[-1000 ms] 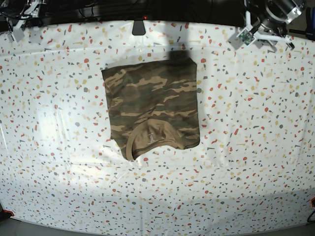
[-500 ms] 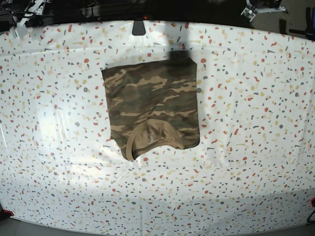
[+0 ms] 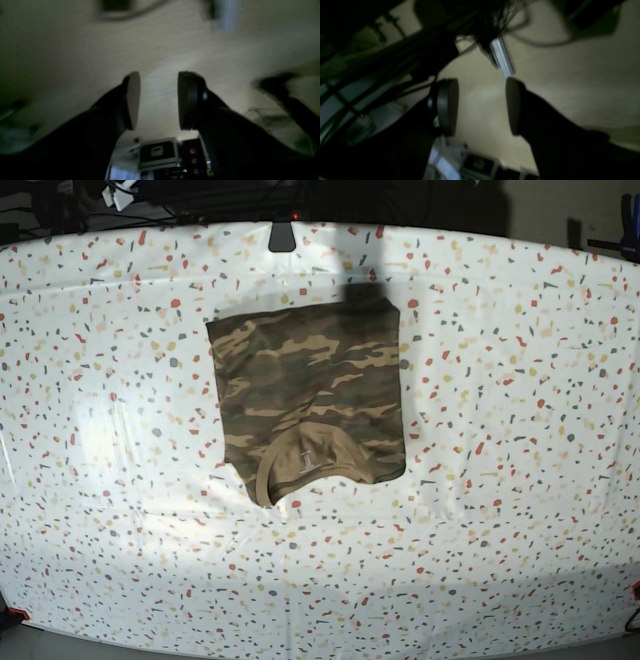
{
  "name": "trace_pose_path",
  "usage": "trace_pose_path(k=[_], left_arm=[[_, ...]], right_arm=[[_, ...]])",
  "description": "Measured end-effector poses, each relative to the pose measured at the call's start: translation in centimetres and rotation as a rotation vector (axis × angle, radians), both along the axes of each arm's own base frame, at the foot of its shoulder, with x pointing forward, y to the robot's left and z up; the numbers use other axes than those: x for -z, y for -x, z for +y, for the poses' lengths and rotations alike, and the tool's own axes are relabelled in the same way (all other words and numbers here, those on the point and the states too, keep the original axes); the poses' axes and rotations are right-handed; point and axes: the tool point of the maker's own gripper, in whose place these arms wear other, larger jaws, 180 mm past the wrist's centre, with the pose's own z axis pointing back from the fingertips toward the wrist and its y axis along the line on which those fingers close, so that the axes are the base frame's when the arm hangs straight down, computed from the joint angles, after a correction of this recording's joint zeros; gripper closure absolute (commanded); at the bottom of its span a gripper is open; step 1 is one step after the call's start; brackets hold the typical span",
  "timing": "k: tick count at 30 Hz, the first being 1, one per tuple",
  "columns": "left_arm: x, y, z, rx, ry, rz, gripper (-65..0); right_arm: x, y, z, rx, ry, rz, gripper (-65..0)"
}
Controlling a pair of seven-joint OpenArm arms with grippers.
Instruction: Fold the T-shirt properly
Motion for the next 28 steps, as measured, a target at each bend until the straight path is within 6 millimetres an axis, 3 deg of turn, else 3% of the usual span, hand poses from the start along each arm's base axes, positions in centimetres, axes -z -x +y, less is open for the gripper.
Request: trace_pose_path(k=[3,7,10,16,28], left_arm=[[0.7,-0.8,-0.5,-0.021,-0.004,0.013,-23.8],[0.7,0.0,1.5,-0.011,-0.045,0.043,-23.8],[0.6,0.7,1.8,-0.009,-0.053,0.060,-23.8],[0.7,0.6,0.8,-0.014,-0.034,0.057,-23.8],[0.8,-0.4,0.9,-0.015,-0.032,0.032,-23.8]], right_arm=[[3.4,-1.1,1.8,-0.035,0.006,0.016,-30.5],[5.4,-1.1,2.5,-0.114,0.008,0.105,-30.5],[5.5,-2.2,3.2,-0.141,-0.008,0.096,-30.6],[5.5,-2.1,5.6,-0.208,-0.048,0.093,-30.6],[5.5,-2.1,5.7,-0.207,-0.055,0.092,-30.5]])
